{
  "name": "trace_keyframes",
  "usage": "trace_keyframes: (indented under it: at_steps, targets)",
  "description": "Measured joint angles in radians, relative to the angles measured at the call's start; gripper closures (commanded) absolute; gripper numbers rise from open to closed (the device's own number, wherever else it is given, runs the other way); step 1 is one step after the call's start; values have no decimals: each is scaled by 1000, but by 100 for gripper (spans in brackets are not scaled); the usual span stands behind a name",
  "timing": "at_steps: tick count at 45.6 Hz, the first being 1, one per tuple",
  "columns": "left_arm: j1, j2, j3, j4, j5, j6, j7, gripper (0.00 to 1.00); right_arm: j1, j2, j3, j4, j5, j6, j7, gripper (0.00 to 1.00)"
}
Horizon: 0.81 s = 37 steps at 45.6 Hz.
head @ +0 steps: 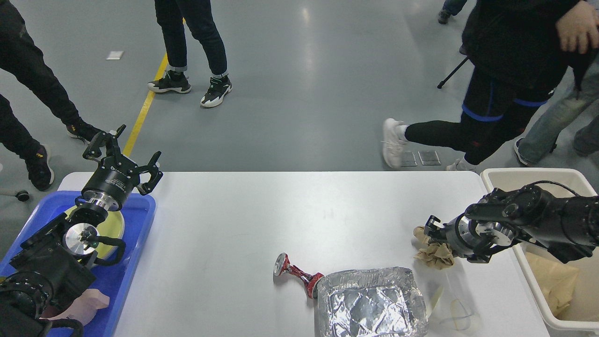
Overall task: Tidy desktop
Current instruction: 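Lower the right gripper onto the crumpled paper napkin and grasp it, then lift the napkin and drop it into the white bin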
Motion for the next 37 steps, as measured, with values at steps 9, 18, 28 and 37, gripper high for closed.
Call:
trace_keyframes:
  at_steps: [9,18,28,37]
  targets:
    - [0,0,0,0,0,0,0,4,43,-8,5,34,1,-5,0,100]
    - [0,0,0,0,0,0,0,4,242,-120,-7,188,0,5,0,100]
    - [0,-1,0,0,0,0,0,4,594,-311,-37,346,1,155,-4,100]
    - [0,0,0,0,0,0,0,4,867,-422,-53,352,1,355,-6,100]
